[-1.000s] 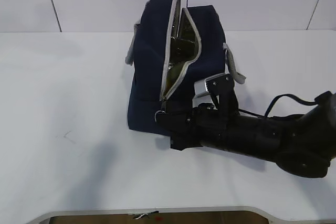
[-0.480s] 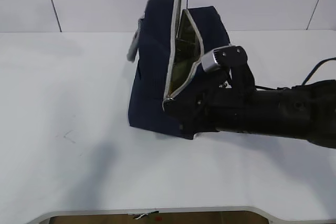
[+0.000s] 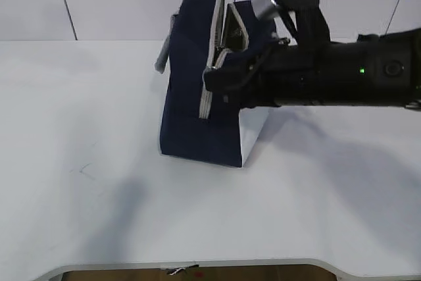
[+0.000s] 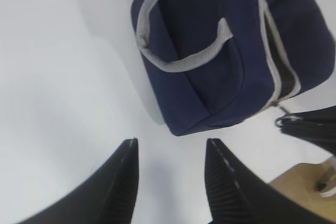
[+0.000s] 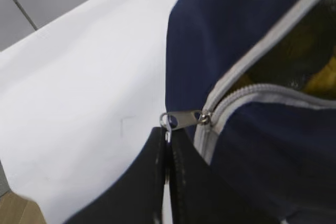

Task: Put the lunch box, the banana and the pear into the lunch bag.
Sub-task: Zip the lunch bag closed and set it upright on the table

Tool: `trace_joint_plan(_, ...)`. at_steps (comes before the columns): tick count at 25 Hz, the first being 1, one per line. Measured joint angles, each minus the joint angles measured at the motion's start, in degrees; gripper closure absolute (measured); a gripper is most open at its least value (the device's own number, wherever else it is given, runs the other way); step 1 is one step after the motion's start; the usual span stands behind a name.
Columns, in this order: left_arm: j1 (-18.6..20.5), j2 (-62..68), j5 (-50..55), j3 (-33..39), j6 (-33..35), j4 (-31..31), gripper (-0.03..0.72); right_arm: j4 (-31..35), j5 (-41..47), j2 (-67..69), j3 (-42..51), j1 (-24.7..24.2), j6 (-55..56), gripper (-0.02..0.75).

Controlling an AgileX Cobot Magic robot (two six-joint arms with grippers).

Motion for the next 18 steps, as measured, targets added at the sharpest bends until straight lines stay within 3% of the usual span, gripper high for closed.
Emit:
trace_joint_plan(5,0.0,-0.1,0.0,0.8,0.2,2.2,0.371,-14.3,1.9,-0.1,-7.9,0.0,14.9,0.721)
trace_joint_plan(11,-1.7,-0.1,0.0,8.9,2.2,2.2,0.371,-30.3,2.5,-0.1,-15.0,0.0,28.6,0.721)
trace_joint_plan(18,-4.5,-0.1,-4.0,17.5,7.6,2.2,0.372,-36.4,2.0,-0.1,-17.2,0.0,35.4,0.721)
